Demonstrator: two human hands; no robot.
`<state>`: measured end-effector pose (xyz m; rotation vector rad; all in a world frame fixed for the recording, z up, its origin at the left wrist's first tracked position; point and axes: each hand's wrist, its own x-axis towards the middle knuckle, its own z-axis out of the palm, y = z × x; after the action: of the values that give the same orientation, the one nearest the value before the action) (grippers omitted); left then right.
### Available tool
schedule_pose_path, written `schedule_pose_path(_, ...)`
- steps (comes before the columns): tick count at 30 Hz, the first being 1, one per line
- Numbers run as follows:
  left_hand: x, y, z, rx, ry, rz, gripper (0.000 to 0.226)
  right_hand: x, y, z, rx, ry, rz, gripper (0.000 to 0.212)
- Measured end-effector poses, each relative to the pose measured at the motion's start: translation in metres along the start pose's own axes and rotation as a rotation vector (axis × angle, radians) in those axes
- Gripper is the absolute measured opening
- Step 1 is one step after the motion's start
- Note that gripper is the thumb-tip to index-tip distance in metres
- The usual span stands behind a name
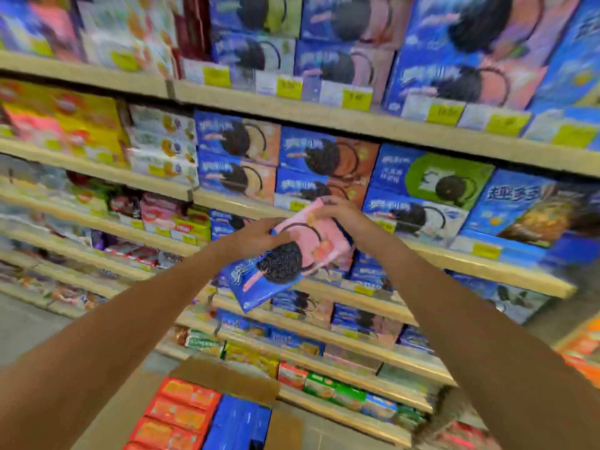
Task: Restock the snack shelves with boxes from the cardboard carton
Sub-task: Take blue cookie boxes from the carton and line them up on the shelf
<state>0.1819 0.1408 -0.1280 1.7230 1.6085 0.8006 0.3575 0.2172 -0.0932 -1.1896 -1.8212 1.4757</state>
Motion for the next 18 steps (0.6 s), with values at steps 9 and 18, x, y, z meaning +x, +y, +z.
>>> schedule_pose_path(9, 0.028, 0.067, -0.115, 0.242, 0.136, 0.173, 0.041, 0.004, -0.118, 0.004, -0.140, 0.193, -0.244, 0.016)
schedule_pose_path(18, 0.053, 0.119, -0.176, 0.519, 0.176, 0.298, 0.066, 0.004, -0.161, 0.002, -0.080, 0.543, -0.296, 0.031)
